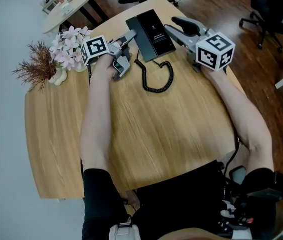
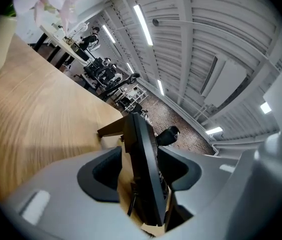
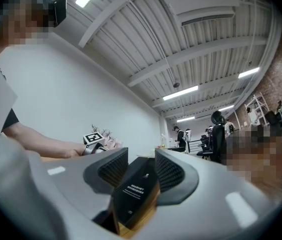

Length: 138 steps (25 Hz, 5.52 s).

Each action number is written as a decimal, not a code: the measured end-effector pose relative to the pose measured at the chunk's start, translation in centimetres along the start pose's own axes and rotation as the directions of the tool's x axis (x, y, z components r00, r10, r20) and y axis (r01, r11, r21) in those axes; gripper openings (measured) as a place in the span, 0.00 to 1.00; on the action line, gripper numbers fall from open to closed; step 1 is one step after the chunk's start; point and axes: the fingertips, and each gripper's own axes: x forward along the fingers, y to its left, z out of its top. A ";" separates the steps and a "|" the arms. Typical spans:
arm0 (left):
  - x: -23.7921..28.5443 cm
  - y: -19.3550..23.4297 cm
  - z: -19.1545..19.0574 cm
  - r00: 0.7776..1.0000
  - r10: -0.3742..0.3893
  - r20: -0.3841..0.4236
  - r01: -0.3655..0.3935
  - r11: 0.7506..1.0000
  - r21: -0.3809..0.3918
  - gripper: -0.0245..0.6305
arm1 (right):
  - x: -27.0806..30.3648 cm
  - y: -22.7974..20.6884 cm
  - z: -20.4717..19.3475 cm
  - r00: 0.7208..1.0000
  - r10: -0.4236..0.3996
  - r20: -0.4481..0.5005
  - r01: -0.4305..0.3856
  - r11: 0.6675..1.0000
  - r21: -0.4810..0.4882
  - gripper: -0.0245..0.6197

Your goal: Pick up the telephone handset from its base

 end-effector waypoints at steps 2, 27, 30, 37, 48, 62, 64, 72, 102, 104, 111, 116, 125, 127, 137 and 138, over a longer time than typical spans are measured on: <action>0.5 0.0 -0.4 1.000 -0.001 -0.017 0.001 1.000 0.008 0.36 | -0.2 -0.2 -0.2 1.000 -0.008 -0.005 0.008 1.000 -0.002 0.30; -0.2 -0.9 -0.2 1.000 0.012 -0.012 -0.011 0.998 0.055 0.37 | 0.8 1.1 0.4 0.999 0.032 -0.014 -0.032 0.999 0.001 0.30; -1.6 -0.6 1.6 1.000 0.012 -0.005 -0.011 0.986 0.168 0.37 | 1.6 2.2 1.2 0.998 0.063 -0.009 -0.063 0.998 0.002 0.30; 0.4 -1.1 -0.3 0.999 0.017 -0.028 -0.014 0.991 0.132 0.37 | 0.1 0.8 0.6 0.999 0.020 -0.025 -0.020 1.000 -0.003 0.30; 0.5 -1.4 -0.9 0.998 0.045 -0.039 -0.039 0.989 0.145 0.37 | 0.5 0.7 0.2 1.000 0.026 -0.013 -0.026 1.000 0.005 0.30; 0.9 -1.7 -1.6 0.996 0.037 -0.077 -0.026 0.990 0.136 0.30 | 0.4 0.6 0.3 0.999 0.032 -0.012 -0.032 0.999 0.008 0.30; 0.8 -1.6 -1.7 0.996 0.047 -0.071 -0.037 0.990 0.135 0.25 | 0.4 0.7 0.3 0.999 0.033 -0.012 -0.033 0.999 0.009 0.30; 0.3 -1.9 -1.4 1.000 0.007 -0.010 -0.006 0.996 0.089 0.21 | 0.3 0.6 0.3 0.999 0.034 -0.012 -0.034 0.999 0.007 0.30; -21.0 -33.1 -5.6 0.661 -0.663 0.352 0.610 0.748 0.263 0.16 | -9.7 14.1 13.8 0.973 0.181 0.143 -0.175 0.983 -0.052 0.05; -21.9 -34.2 -7.0 0.633 -0.678 0.373 0.633 0.731 0.254 0.16 | -13.1 15.6 15.2 0.970 0.171 0.172 -0.165 0.985 -0.050 0.04; -24.1 -38.2 -12.7 0.584 -0.722 0.370 0.680 0.684 0.262 0.16 | -23.3 20.9 16.8 0.957 0.124 0.263 -0.124 0.992 -0.016 0.04; -24.7 -41.0 -16.2 0.594 -0.734 0.330 0.686 0.676 0.270 0.16 | -28.1 24.5 16.6 0.958 0.093 0.271 -0.090 0.996 -0.024 0.04; -24.9 -42.0 -19.5 0.599 -0.730 0.329 0.678 0.681 0.277 0.16 | -32.8 28.4 18.2 0.950 0.103 0.293 -0.059 0.986 -0.156 0.04; -25.7 -42.4 -19.7 0.592 -0.726 0.350 0.661 0.686 0.304 0.16 | -32.4 28.3 17.8 0.959 0.120 0.258 -0.080 0.984 -0.162 0.04; -26.8 -46.6 -26.0 0.607 -0.707 0.362 0.658 0.703 0.270 0.16 | -38.5 32.1 20.3 0.934 0.161 0.319 -0.122 0.983 -0.139 0.04; -27.1 -46.7 -26.0 0.608 -0.706 0.363 0.656 0.704 0.272 0.16 | -38.5 32.3 20.6 0.928 0.166 0.334 -0.129 0.983 -0.130 0.04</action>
